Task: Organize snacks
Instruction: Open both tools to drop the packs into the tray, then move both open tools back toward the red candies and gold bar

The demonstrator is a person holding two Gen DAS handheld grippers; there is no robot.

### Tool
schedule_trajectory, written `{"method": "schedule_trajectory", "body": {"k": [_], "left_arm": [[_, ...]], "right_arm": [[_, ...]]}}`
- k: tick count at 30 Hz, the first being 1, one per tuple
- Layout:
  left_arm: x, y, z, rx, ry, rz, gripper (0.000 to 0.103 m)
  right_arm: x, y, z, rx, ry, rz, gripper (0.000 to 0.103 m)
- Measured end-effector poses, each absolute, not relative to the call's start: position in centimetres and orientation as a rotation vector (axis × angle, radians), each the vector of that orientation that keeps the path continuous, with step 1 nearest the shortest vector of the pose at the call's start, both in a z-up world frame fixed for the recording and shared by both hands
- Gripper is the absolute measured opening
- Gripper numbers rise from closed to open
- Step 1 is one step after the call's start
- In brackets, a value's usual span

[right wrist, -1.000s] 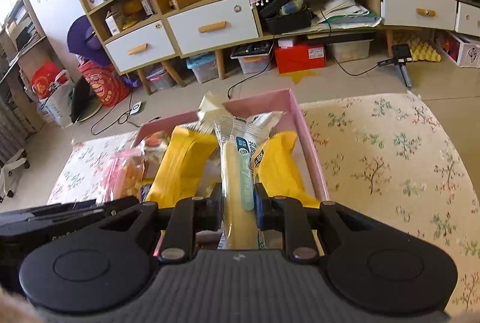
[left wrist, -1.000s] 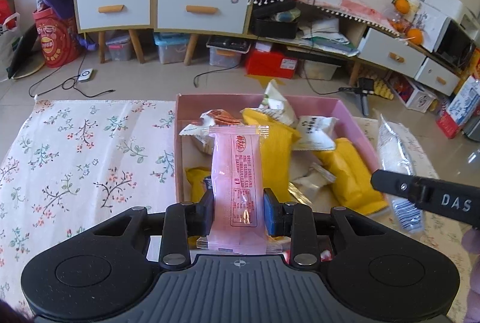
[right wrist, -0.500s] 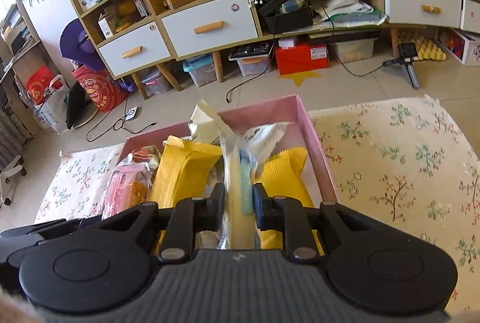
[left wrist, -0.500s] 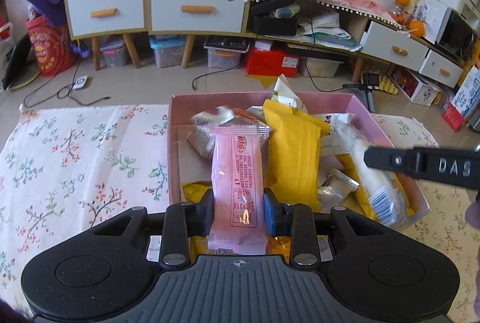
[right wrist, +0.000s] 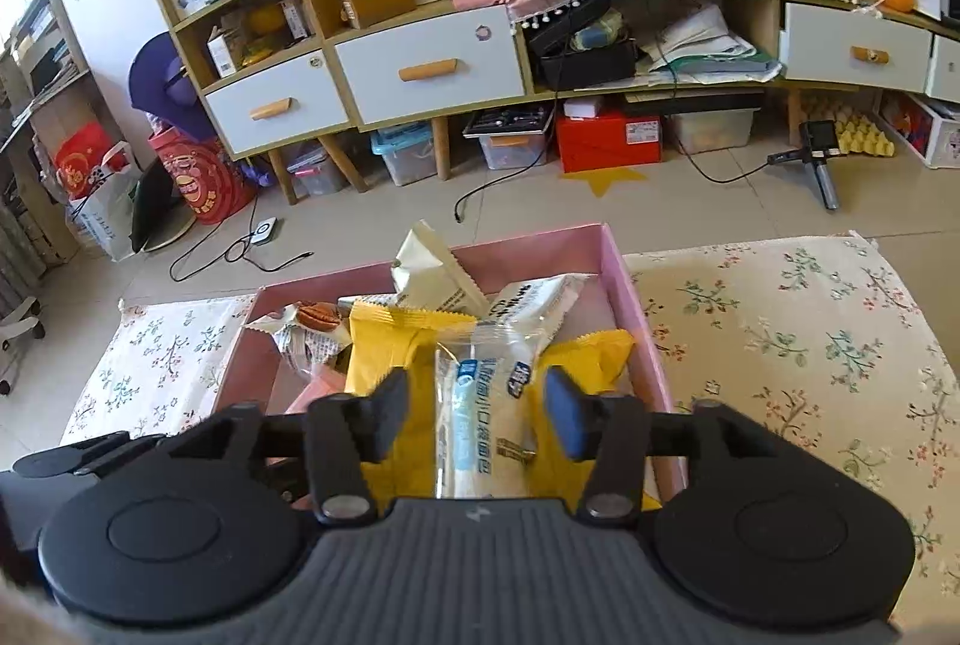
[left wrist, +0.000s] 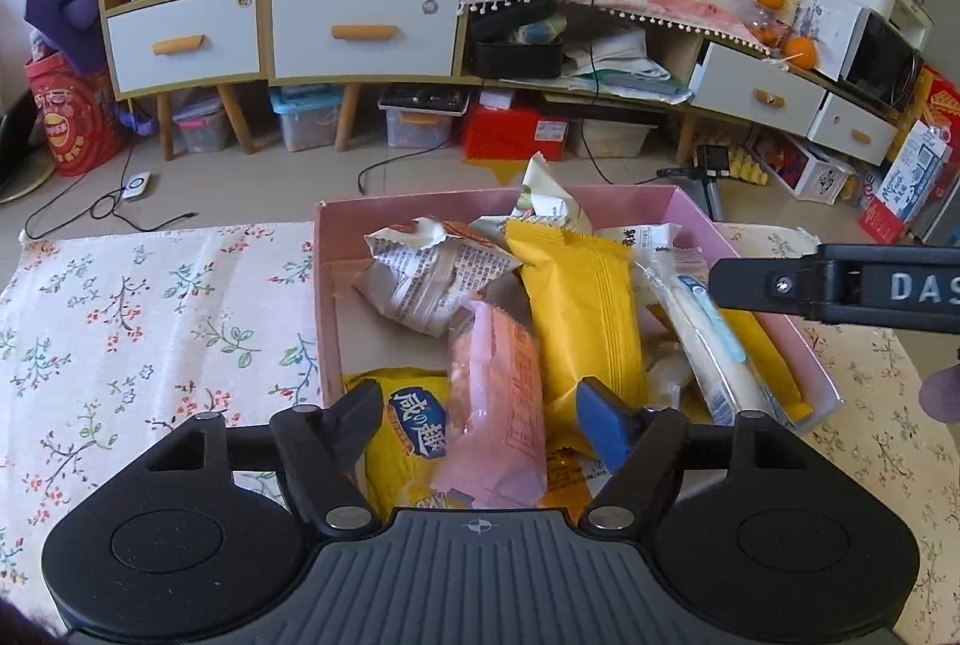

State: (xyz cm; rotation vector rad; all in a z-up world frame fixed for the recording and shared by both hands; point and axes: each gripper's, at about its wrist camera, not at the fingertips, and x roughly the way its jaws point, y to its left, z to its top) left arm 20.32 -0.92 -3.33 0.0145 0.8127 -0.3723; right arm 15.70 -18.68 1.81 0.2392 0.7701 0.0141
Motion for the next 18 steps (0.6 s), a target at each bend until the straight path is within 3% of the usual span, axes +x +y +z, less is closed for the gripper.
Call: {"method": "schedule_trajectory", "body": {"k": [6, 18], "left_arm": [[19.0, -0.7, -2.4, 0.013, 0.813, -0.377, 0.082], [14.6, 0.2, -1.0, 0.04, 0.85, -0.376, 0.093]], "right_arm": [[14.6, -19.1, 2.6, 0.248, 0.768, 0.005, 0.071], [10.4, -19.0, 3.4, 0.218, 0.786, 0.012, 0.088]]}}
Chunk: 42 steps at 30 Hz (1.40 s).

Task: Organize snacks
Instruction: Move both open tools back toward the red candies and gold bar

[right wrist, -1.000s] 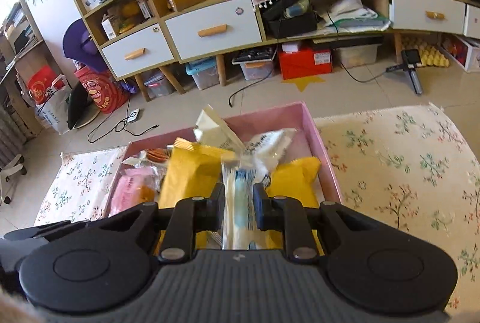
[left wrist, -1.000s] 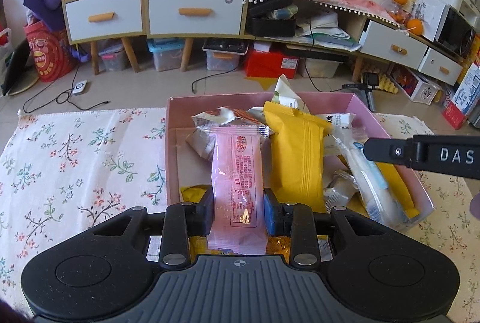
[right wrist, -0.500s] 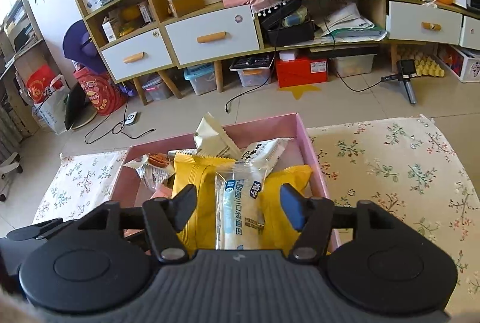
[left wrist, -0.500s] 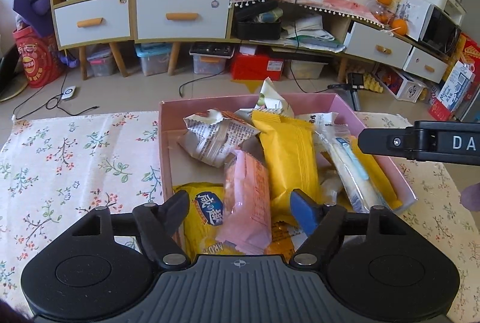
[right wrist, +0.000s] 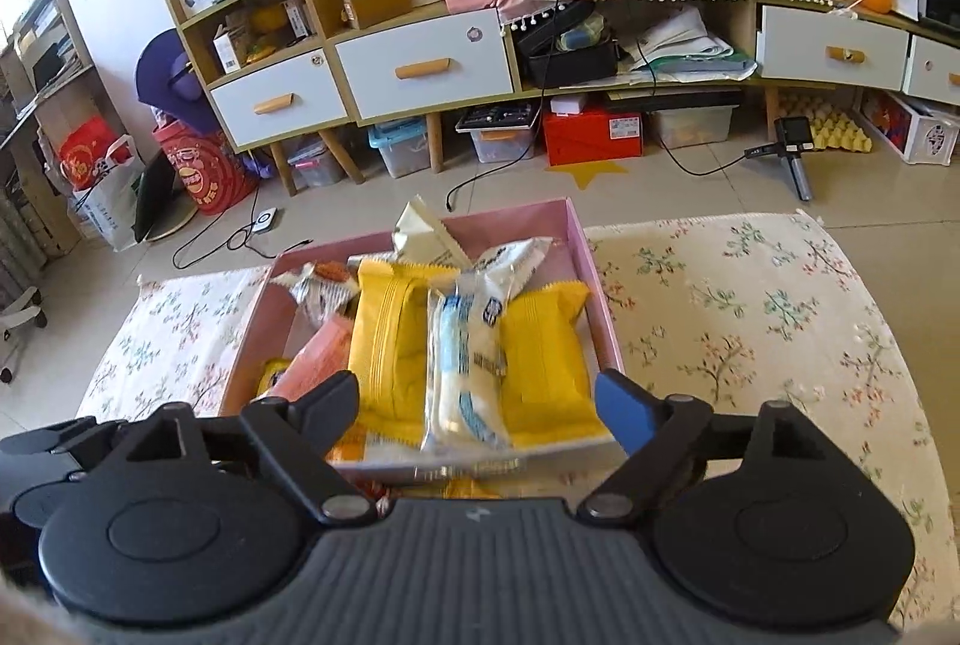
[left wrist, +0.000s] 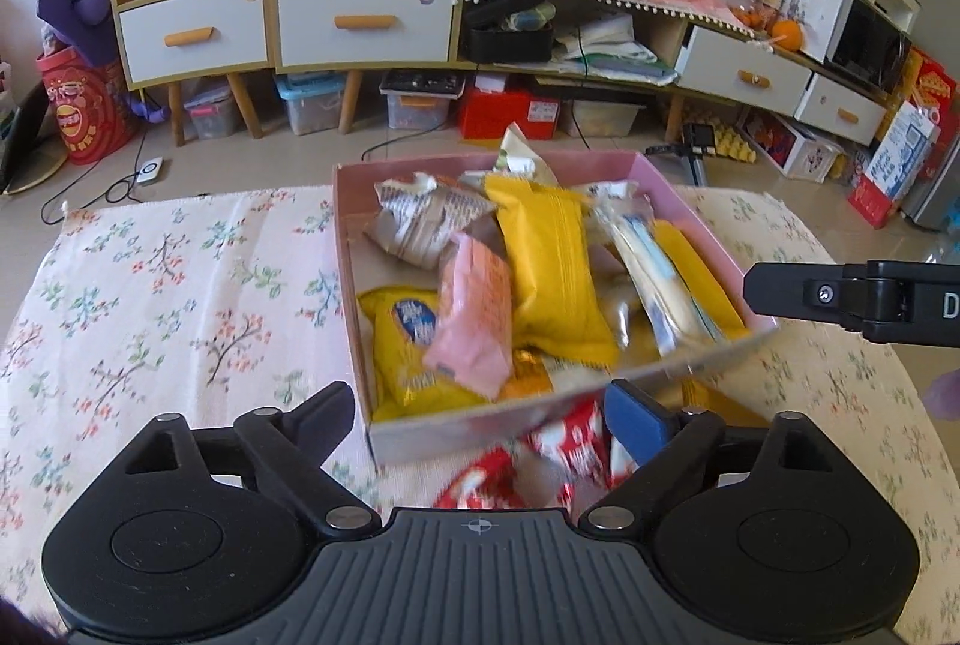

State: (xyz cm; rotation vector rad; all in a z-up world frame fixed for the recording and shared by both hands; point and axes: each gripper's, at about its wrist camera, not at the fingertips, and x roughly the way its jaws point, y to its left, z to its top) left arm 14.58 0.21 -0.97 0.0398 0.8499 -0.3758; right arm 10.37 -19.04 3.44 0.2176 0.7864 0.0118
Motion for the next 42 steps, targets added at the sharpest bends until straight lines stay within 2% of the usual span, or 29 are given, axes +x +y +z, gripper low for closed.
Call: {"method": "schedule_trajectory", "body": {"k": [3, 17, 24, 42], "left_arm": [[13.2, 0.4, -0.8, 0.059, 0.852, -0.379, 0.096], [8.0, 1.9, -1.0, 0.062, 0.848, -0.383, 0.101], [7.2, 2.3, -1.5, 0.11, 0.832, -0.403, 0.101], [7.6, 2.3, -6.9, 0.145, 0.796, -0.458, 0.101]], "right_arm": [[9.0, -19.1, 3.6, 0.218, 0.787, 0.014, 0.093], [4.3, -19.6, 3.0, 0.21, 0.79, 0.017, 0.102], [2.8, -19.8, 2.0, 0.203, 0.78, 0.017, 0.103], [1.6, -19.1, -2.2, -0.073, 0.762, 0.108, 0.103]]}}
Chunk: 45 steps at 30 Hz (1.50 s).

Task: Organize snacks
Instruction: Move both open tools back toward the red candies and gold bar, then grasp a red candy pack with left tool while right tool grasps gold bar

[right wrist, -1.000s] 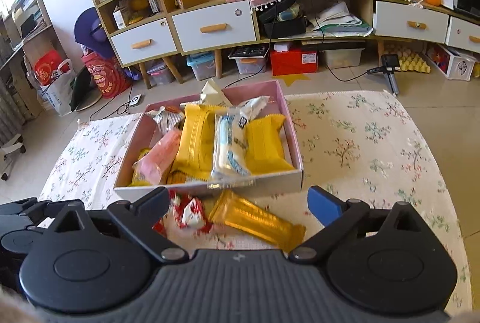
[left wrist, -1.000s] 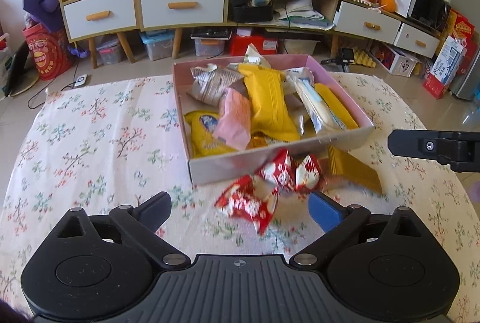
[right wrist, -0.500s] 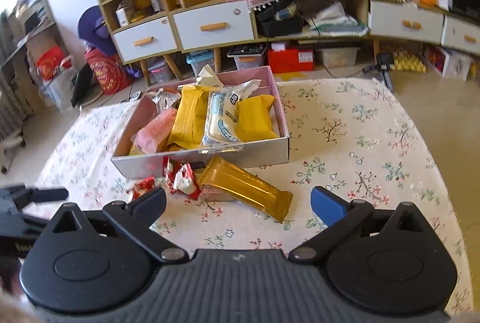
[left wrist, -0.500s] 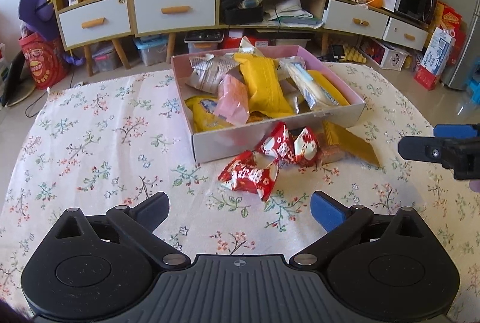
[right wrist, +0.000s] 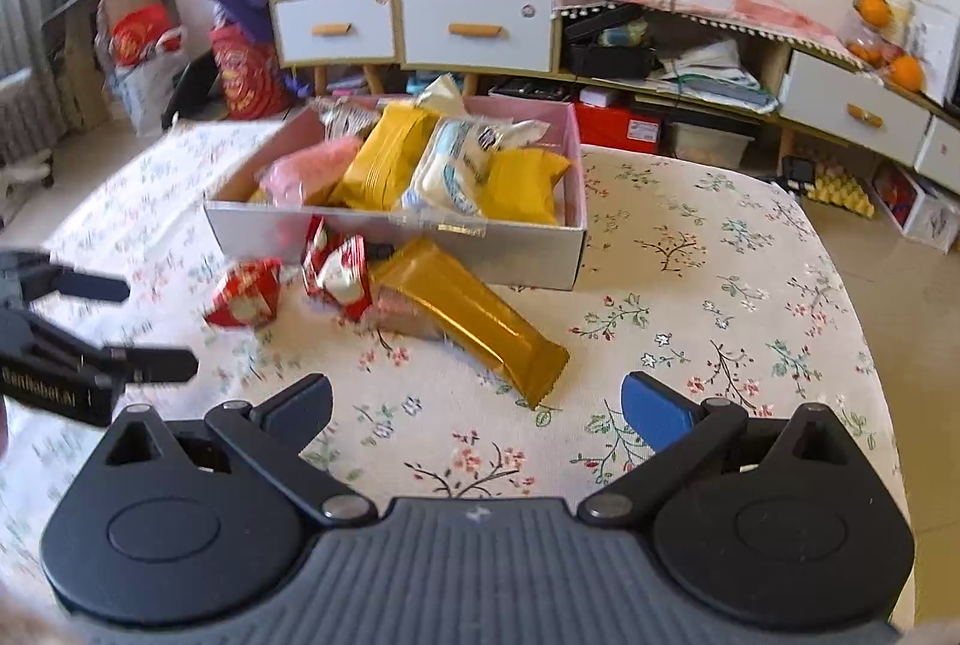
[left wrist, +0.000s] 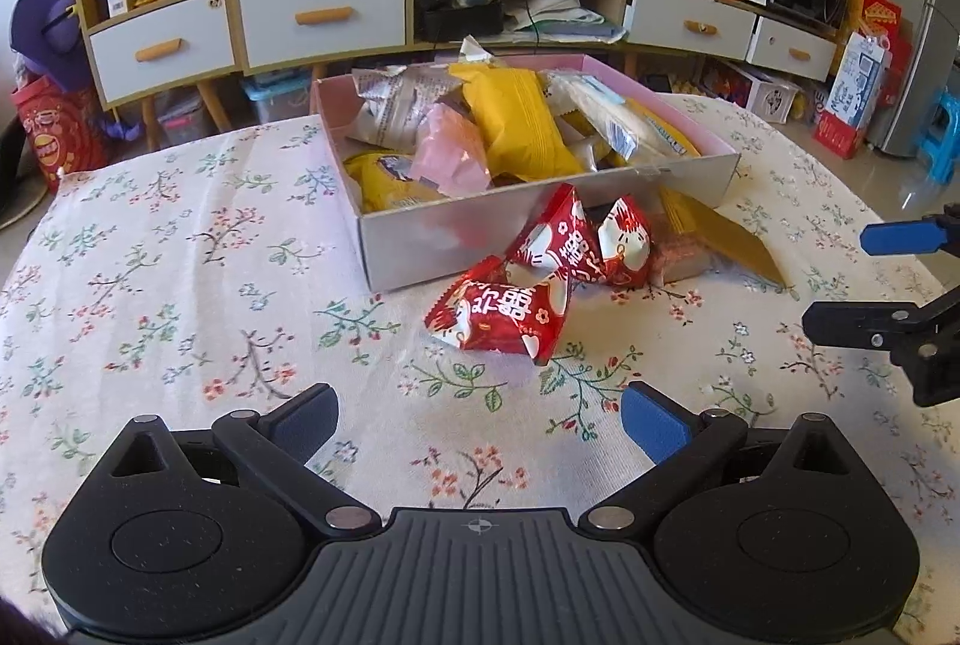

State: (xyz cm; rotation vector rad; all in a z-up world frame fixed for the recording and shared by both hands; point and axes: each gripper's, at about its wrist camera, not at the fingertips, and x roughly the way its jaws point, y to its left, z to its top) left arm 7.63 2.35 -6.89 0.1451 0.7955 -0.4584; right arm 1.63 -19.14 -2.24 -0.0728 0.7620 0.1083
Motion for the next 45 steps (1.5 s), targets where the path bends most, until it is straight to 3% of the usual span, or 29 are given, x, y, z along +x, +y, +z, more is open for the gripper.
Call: {"method": "schedule_trajectory", "body": {"k": [23, 28, 36, 40, 45], "left_arm": [[9.9, -1.0, -8.7, 0.149, 0.75, -0.447, 0.1], [10.0, -1.3, -8.4, 0.149, 0.747, -0.439, 0.092], [9.8, -1.3, -7.9, 0.173, 0.732, -0.432, 0.078], [9.8, -1.2, -7.7, 0.186, 0.726, -0.422, 0.067], [9.8, -0.7, -7.4, 0.164, 0.726, -0.411, 0.058]], "right_arm": [[6.2, -19.6, -5.2, -0.13, 0.807, 0.085, 0.098], [6.6, -19.3, -5.1, -0.117, 0.805, 0.103, 0.091], [6.7, -18.6, -4.6, -0.119, 0.805, 0.142, 0.067], [6.6, -18.2, -4.5, -0.132, 0.802, 0.15, 0.061], [6.6, -17.7, -4.2, -0.144, 0.802, 0.164, 0.046]]}}
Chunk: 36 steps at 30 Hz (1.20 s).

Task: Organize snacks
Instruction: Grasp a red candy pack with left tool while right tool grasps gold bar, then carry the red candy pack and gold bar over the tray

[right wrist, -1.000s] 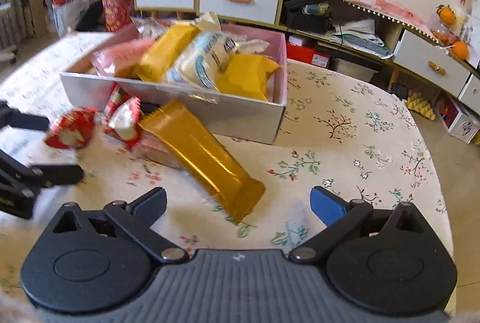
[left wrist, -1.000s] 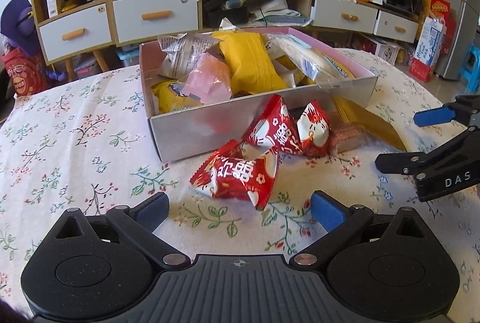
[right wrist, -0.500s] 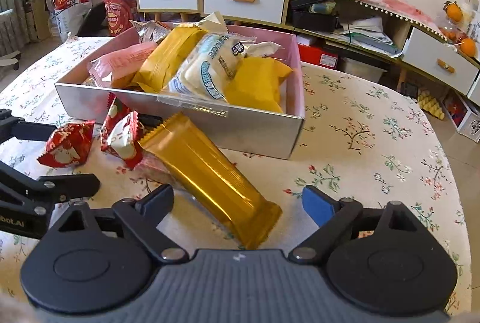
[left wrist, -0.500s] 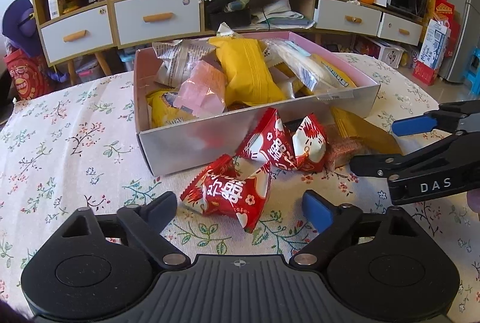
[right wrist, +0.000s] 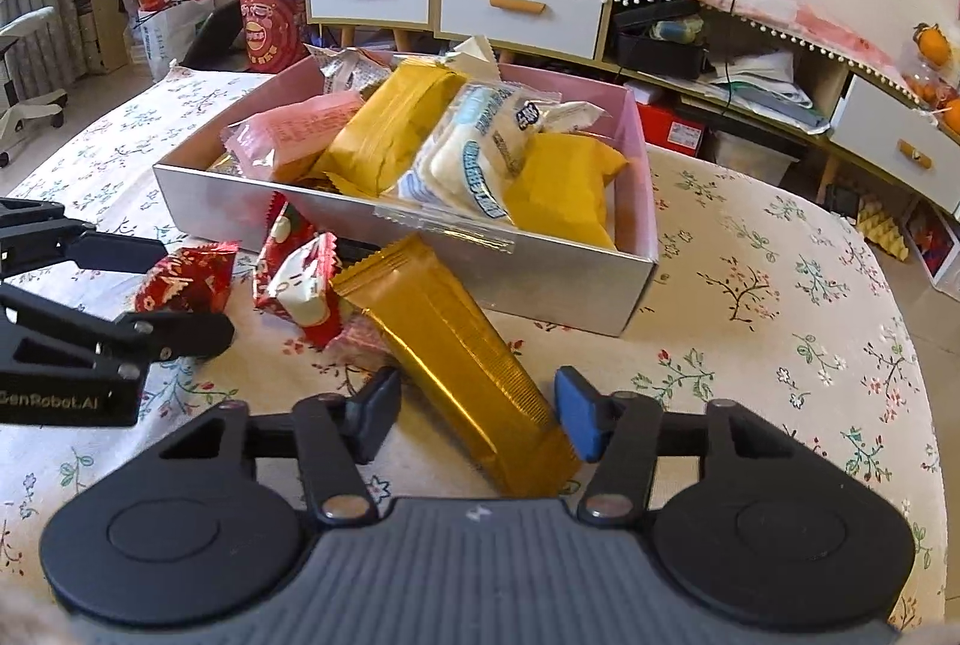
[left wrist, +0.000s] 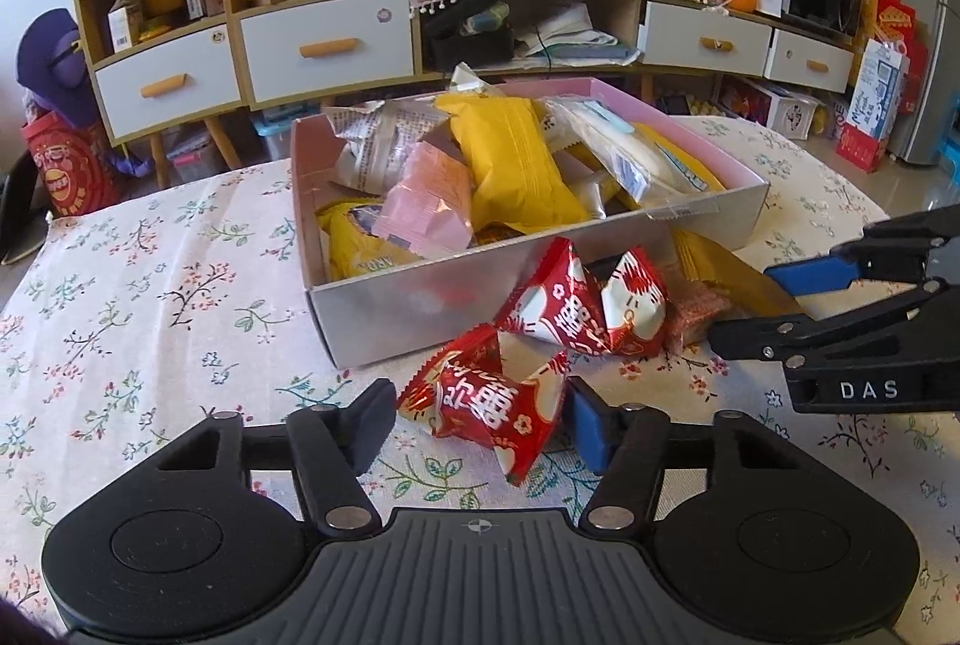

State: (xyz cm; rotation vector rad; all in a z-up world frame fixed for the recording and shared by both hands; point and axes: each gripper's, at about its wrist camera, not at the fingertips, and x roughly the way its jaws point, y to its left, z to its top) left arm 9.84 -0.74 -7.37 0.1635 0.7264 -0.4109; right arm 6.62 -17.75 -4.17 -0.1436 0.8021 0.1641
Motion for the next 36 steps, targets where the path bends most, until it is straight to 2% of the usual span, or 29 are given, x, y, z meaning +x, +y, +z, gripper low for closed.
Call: {"method": "schedule_trajectory", "body": {"k": [3, 6, 11, 13, 14, 15, 21, 36], "left_arm": [[9.9, -0.6, -7.3, 0.155, 0.732, -0.408, 0.055], [10.0, -0.5, -7.1, 0.151, 0.735, -0.417, 0.042], [10.0, -0.3, -6.9, 0.134, 0.746, -0.429, 0.041], [10.0, -0.3, -6.9, 0.126, 0.751, -0.438, 0.041], [10.0, -0.2, -6.8, 0.121, 0.752, -0.442, 0.041], [9.9, -0.2, -6.8, 0.118, 0.753, -0.445, 0.041], [9.9, 0.3, -6.5, 0.091, 0.758, -0.461, 0.041], [9.6, 0.5, -5.7, 0.032, 0.787, -0.513, 0.04]], "right_arm": [[6.6, -17.5, -4.0, -0.162, 0.801, 0.173, 0.039], [6.5, -17.3, -3.9, -0.178, 0.798, 0.174, 0.035], [6.4, -16.8, -3.4, -0.181, 0.806, 0.189, 0.029], [6.2, -16.5, -3.2, -0.187, 0.818, 0.197, 0.022], [6.2, -16.3, -3.1, -0.185, 0.83, 0.203, 0.014], [6.2, -16.2, -3.0, -0.18, 0.839, 0.207, 0.013], [6.1, -16.0, -2.3, -0.124, 0.876, 0.224, 0.009], [5.8, -17.4, -1.1, 0.165, 0.977, 0.256, 0.009]]}}
